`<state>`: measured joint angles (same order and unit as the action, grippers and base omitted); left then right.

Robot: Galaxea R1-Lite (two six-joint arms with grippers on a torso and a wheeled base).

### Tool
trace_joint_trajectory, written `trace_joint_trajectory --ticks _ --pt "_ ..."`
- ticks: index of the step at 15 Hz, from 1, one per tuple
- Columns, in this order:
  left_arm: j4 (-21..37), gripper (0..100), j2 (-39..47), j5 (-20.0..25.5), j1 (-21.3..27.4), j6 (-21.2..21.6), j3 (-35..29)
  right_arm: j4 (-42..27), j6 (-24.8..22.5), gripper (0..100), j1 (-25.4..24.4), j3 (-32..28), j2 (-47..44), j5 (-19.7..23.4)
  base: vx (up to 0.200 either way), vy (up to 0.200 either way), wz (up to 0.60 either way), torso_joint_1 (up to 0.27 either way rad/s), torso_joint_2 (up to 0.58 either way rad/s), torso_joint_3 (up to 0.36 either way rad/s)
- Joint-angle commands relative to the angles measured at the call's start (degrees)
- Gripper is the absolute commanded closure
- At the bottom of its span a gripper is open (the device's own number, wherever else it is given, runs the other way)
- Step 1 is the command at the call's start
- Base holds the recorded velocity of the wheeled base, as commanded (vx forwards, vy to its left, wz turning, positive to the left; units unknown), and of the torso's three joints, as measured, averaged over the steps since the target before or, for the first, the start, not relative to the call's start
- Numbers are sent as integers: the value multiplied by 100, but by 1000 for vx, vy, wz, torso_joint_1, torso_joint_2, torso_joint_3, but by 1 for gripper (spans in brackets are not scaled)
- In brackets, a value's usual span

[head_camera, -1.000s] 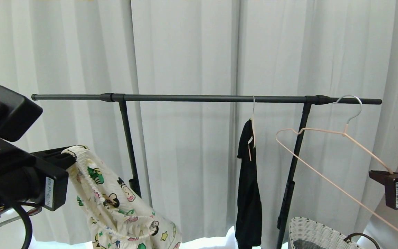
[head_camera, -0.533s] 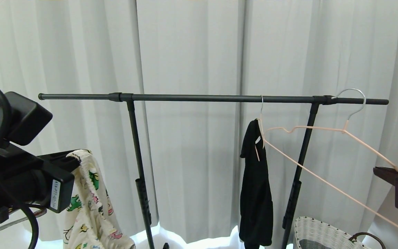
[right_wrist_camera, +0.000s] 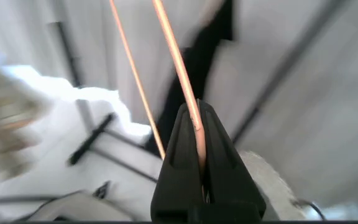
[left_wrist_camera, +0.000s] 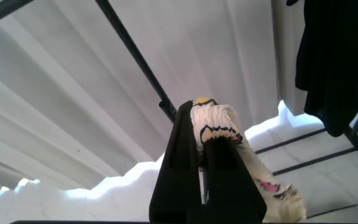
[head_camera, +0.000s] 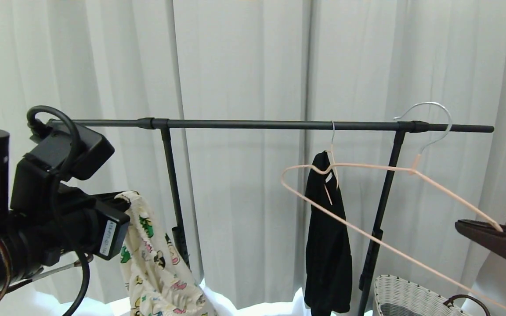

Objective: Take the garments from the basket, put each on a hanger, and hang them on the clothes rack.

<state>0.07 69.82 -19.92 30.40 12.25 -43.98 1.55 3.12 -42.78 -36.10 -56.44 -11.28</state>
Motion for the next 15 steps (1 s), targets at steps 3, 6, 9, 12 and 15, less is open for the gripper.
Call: trace_joint_trajectory --ticks 3,6,9,12,15 --pt "-16 100 955 -469 53 -689 -682 91 602 100 -1655 -11 -438 11 0 0 0 0 0 0" --pt "-16 100 1201 -504 97 -1058 -910 452 760 100 -1963 -38 -763 11 0 0 0 0 0 0" --pt "-16 100 1271 -522 115 -1225 -989 803 769 100 -1989 -29 -1106 20 0 0 0 0 0 0" --pt "-16 100 1271 -522 115 -1234 -989 1322 769 100 -1989 -38 -1528 20 0 0 0 0 0 0" --pt "-25 100 1412 -750 -34 -1252 -998 1410 769 100 -1989 -20 -1554 20 0 0 0 0 0 0"
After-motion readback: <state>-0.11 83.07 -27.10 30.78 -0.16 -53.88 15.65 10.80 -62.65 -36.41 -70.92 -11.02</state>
